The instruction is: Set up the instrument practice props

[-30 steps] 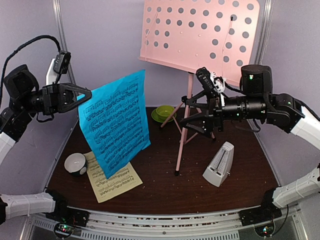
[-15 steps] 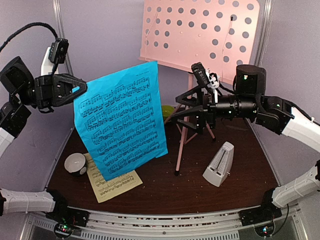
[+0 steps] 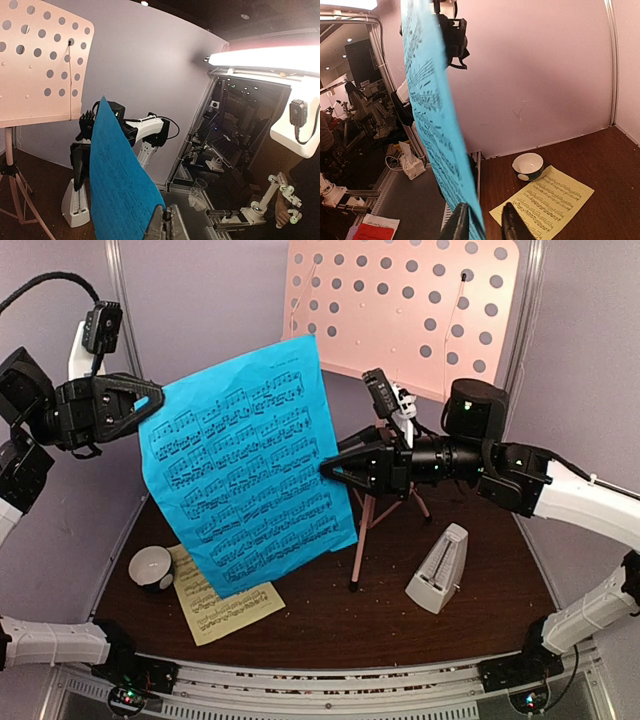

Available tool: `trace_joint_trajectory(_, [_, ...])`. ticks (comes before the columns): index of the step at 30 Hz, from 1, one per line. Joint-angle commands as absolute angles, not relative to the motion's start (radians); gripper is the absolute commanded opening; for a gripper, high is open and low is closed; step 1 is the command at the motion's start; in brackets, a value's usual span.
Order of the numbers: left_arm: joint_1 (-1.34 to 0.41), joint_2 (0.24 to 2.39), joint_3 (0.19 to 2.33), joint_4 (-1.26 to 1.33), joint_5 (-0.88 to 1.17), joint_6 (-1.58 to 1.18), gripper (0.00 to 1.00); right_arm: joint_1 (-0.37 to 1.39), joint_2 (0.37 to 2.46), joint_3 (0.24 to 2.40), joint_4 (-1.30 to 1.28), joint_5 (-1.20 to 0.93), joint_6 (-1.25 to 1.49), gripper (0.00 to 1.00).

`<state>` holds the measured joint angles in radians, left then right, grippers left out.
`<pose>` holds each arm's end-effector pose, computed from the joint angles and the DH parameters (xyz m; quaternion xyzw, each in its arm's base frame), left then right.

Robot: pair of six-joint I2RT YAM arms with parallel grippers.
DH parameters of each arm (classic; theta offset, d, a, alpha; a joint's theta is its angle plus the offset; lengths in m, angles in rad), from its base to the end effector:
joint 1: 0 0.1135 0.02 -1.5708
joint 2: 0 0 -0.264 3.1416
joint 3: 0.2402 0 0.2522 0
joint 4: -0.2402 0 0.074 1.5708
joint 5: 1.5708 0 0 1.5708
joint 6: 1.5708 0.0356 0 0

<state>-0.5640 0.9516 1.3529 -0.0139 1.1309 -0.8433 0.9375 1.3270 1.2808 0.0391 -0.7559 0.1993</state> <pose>0.1107 -0.1082 0.5131 0.3748 0.5283 -0.6813 0.3410 0.1600 0.2592 0.4176 -0.4804 0.5213 0.5732 0.4109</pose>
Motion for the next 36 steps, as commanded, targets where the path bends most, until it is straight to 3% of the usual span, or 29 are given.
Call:
trace_joint_trajectory(1, [-0.568,0.932,1.342,0.070,1.040,-0.834,0.00,0.947,1.280,1.250,0.079,-0.796,0.248,0.05])
trace_joint_trajectory(2, [-0.568,0.926,1.335,0.067,1.025,-0.825,0.00,0.948,1.270,1.251,0.045,-0.786,0.230,0.00])
trace_joint_trajectory(5, [-0.567,0.903,1.320,-0.059,0.931,-0.731,0.00,0.947,1.234,1.268,-0.097,-0.727,0.156,0.00])
trace_joint_trajectory(6, [-0.567,0.898,1.325,-0.142,0.890,-0.666,0.07,0.948,1.225,1.278,-0.154,-0.706,0.130,0.00])
trace_joint_trajectory(10, [-0.566,0.950,1.411,-0.541,0.622,-0.455,0.53,0.947,1.200,1.302,-0.333,-0.630,0.071,0.00])
trace_joint_trajectory(12, [-0.567,1.010,1.499,-0.710,0.573,-0.378,0.65,0.947,1.211,1.334,-0.462,-0.613,0.036,0.00])
trace_joint_trajectory(15, [-0.568,1.038,1.576,-0.809,0.535,-0.318,0.76,0.949,1.245,1.404,-0.664,-0.590,-0.015,0.00])
trace_joint_trajectory(16, [-0.570,1.029,1.575,-0.808,0.537,-0.297,0.91,0.952,1.254,1.418,-0.721,-0.575,-0.027,0.00])
trace_joint_trajectory(17, [-0.571,1.022,1.575,-0.812,0.551,-0.272,0.97,0.955,1.258,1.429,-0.764,-0.560,-0.034,0.00])
trace_joint_trajectory(21, [-0.622,1.049,1.588,-0.862,0.557,-0.182,0.98,0.978,1.276,1.480,-0.926,-0.502,-0.074,0.00])
trace_joint_trajectory(26, [-0.834,1.125,1.603,-0.885,0.388,-0.008,0.98,1.052,1.319,1.544,-1.090,-0.425,-0.148,0.00])
trace_joint_trajectory(36, [-1.103,1.344,1.719,-0.985,0.205,0.287,0.98,1.206,1.376,1.601,-1.207,-0.311,-0.192,0.00])
